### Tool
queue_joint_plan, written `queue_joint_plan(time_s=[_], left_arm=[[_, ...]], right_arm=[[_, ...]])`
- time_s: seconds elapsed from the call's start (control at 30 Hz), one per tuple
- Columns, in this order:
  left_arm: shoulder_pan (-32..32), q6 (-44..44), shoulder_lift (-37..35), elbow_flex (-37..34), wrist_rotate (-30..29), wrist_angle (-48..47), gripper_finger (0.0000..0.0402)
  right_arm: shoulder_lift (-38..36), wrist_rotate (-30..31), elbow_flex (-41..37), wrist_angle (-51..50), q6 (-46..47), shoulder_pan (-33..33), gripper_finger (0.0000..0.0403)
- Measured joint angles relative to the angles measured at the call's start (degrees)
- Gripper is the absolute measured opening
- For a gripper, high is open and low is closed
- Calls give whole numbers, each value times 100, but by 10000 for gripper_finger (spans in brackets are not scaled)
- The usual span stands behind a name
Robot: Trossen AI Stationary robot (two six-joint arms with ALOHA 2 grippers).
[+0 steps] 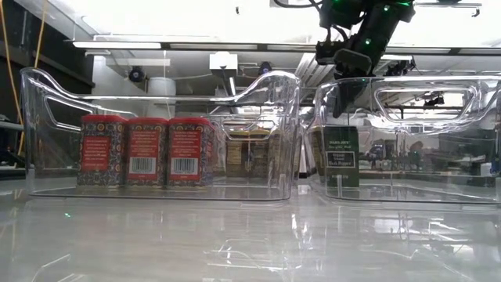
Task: Sort spices by type
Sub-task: Put the green seasoning can into the right transparent bin
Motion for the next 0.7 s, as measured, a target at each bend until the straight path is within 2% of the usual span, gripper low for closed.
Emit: queue_joint_plan(time_s=[0.13, 0.17, 0.33, 0.47, 0.6, 0.7], left_arm=[[77, -11, 58, 0, 125, 33, 105], [112, -15, 20, -1, 142, 15, 93], [302, -231, -697, -4, 118, -383, 93], [602, -192, -1806, 199, -466, -1030, 93], [1391, 750, -2820, 628, -1301, -1735, 93], [2480, 2219, -3151, 903, -1605, -1921, 94]], right_arm=[[0, -1, 0, 14, 0, 0, 0], [0, -1, 0, 36, 0, 0, 0], [-59, -173, 3, 186, -7, 0, 0], [-154, -246, 220, 221, -58, -1, 0], [-321, -237, 612, 301, 57, -81, 0], [-503, -215, 900, 317, 242, -155, 0]])
